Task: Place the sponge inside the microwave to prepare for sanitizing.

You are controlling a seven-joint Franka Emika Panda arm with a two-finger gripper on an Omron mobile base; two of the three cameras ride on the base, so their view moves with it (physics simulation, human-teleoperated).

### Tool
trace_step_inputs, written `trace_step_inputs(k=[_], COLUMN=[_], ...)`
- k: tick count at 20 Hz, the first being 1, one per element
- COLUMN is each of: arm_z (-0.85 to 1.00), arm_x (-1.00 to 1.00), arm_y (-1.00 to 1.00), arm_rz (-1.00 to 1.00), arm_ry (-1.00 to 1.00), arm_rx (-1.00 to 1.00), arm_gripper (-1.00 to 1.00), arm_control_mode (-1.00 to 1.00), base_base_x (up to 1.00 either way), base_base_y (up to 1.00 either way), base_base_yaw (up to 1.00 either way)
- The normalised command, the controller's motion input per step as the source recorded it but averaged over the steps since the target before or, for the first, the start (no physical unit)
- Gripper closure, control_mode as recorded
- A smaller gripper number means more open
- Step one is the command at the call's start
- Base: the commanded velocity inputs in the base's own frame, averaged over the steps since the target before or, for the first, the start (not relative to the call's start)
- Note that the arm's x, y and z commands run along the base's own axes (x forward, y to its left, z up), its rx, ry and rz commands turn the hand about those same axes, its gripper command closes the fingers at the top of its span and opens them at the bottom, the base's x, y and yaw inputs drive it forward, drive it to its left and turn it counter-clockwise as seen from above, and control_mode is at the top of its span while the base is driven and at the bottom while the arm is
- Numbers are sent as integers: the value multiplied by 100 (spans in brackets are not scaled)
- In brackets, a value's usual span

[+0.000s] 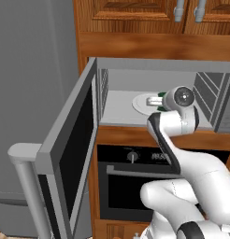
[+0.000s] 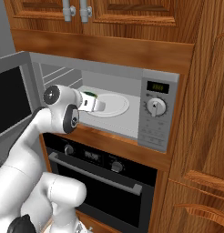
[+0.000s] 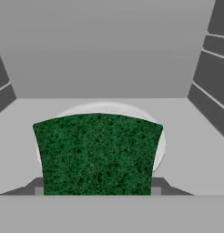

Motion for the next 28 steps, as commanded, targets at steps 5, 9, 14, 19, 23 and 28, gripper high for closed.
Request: trace_step_inputs(k=[5,9,14,19,23,28], arm_z=[0,0,0,-7,-11,-29], arm_x=[22,23,21,26,34,25], arm_y=[0,0,0,0,-4,-9], arm_rz=[0,0,0,0,0,0], arm_ry=[1,0,6,8,3,0], arm_rx=[0,0,0,0,0,0], arm_gripper=[100,100,100,100,100,100], arm_control_mode=[-100,-100,-100,-100,-100,-100], base_base_x=[0,0,0,0,0,0], base_base_y=[0,0,0,0,0,0], base_base_yaw=[0,0,0,0,0,0])
